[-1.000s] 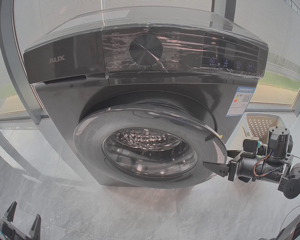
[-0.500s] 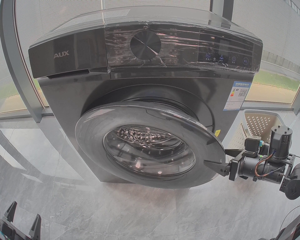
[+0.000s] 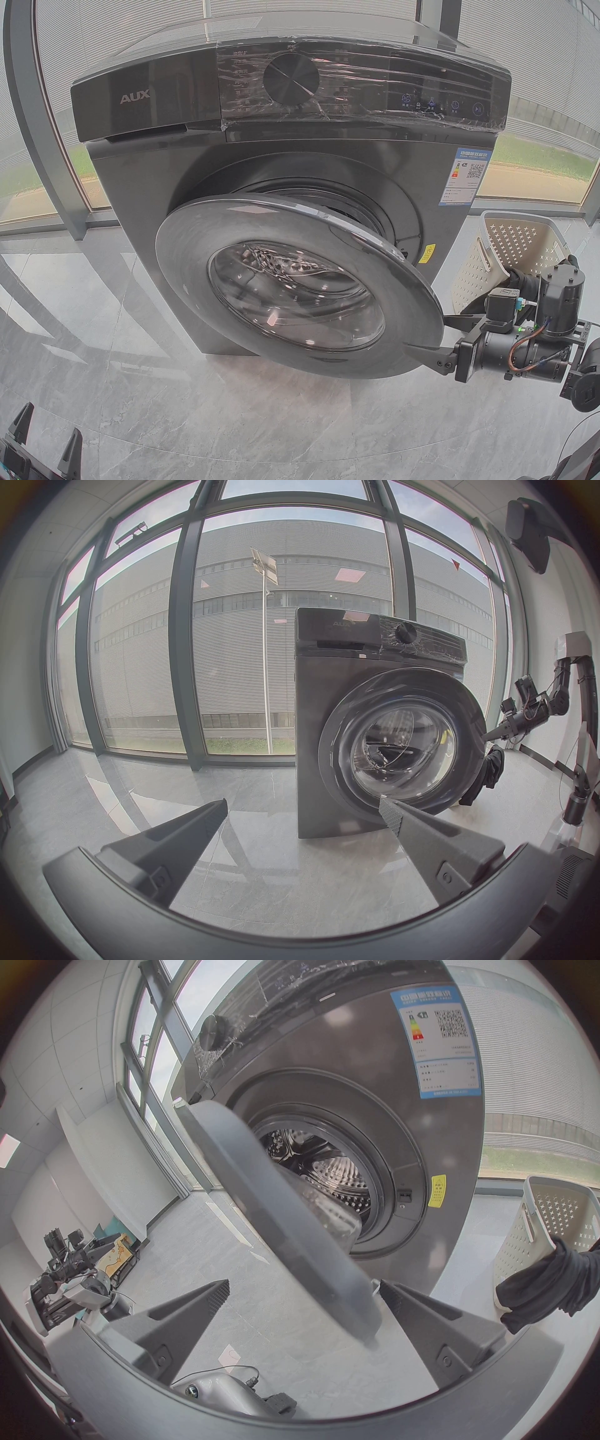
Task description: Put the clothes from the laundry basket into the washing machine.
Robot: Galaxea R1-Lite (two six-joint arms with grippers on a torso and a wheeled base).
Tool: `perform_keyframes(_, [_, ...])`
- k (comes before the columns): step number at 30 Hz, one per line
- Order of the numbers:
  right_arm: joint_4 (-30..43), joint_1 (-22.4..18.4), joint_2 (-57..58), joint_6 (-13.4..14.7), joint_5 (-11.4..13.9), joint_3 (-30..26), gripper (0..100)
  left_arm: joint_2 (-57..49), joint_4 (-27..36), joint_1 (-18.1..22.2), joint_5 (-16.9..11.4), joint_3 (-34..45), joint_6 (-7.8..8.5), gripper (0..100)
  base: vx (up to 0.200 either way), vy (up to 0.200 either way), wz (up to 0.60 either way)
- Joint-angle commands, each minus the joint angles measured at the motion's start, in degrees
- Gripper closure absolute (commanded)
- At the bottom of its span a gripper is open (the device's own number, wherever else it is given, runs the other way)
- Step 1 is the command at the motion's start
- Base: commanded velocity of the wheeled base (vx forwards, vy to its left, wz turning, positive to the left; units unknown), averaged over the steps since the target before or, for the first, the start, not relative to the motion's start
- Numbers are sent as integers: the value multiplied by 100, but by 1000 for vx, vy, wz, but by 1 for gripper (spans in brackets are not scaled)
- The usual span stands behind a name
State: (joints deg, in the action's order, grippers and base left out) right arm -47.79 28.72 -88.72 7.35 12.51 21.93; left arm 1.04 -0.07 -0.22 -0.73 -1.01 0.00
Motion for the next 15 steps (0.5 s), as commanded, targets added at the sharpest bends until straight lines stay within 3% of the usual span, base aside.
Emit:
perform_keyframes(1, [-64,-33,171,-23,-29,22,0,-104,-1,4,-6,84,-9,0,0,0,0])
perform_keyframes(5, [-73,-68,-110,-32,-47,198,0,-104,-1,4,-6,84,0,0,0,0,0])
perform_keyframes(12, [-90,160,-374,12,-11,189,0,-104,-1,4,-6,84,-9,0,-200,0,0])
perform_keyframes(15, [-90,230,-216,3,6,13,0,-104,-1,-4,-6,84,0,0,0,0,0])
